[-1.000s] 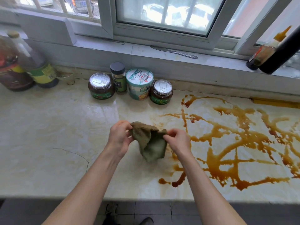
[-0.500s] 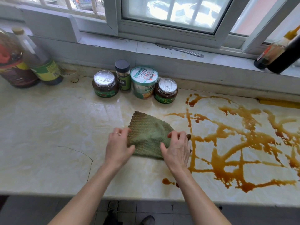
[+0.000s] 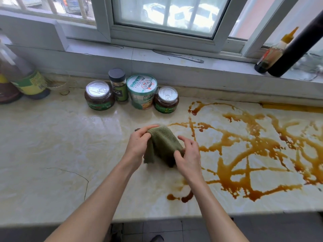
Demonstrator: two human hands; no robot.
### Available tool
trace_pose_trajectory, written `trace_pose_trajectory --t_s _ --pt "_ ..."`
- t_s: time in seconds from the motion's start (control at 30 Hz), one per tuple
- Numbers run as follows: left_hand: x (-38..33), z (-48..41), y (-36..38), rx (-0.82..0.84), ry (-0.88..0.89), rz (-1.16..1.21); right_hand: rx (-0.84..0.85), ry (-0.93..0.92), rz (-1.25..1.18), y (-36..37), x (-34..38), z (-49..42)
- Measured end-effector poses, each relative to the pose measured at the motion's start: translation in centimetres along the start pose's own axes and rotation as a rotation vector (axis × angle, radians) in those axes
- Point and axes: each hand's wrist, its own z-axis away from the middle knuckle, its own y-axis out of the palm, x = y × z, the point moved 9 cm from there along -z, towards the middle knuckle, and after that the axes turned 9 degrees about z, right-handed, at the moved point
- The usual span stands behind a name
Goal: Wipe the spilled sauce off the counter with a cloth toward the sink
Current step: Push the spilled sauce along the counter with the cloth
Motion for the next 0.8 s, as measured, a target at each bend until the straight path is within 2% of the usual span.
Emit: trace_pose_trajectory --t_s 0.07,0.13,0.23,0.3,0.4,0.47,0.57,0.7,0.8 --pt "-0.6 0.8 1.2 0.111 -0.124 0.319 0.055 0.179 -0.298 -0.4 -0.8 -0.8" --pt "-1.2 1.4 1.9 0.213 -0.209 0.516 0.128 0.414 -0.634 0.1 -1.9 -0.9" --pt "-1.8 1.8 2.1 0.327 -0.298 0.660 0.256 0.553 -0.813 1.4 -2.4 -1.0" --pt "-2.1 1.9 1.9 0.357 -0.322 0.615 0.391 0.535 -0.785 3.0 -2.0 -1.3" --pt "-2.4 1.9 1.6 0.400 -0.300 0.391 0.626 0.493 -0.748 5.2 -0.1 -1.0" --pt "-2.8 1.9 1.4 0.411 -0.267 0.260 0.718 0.457 -0.702 5.5 1.3 -0.6" --pt "-3.8 1.4 0.3 0.358 -0.171 0.159 0.691 0.389 -0.728 4.6 2.5 -1.3" --pt "-6.8 0.4 -2.1 0.269 0.051 0.133 0.566 0.268 -0.995 1.8 4.6 -3.2" --pt "-9.3 0.7 -2.3 0.360 0.112 0.134 0.582 0.202 -1.188 0.8 5.9 -3.6"
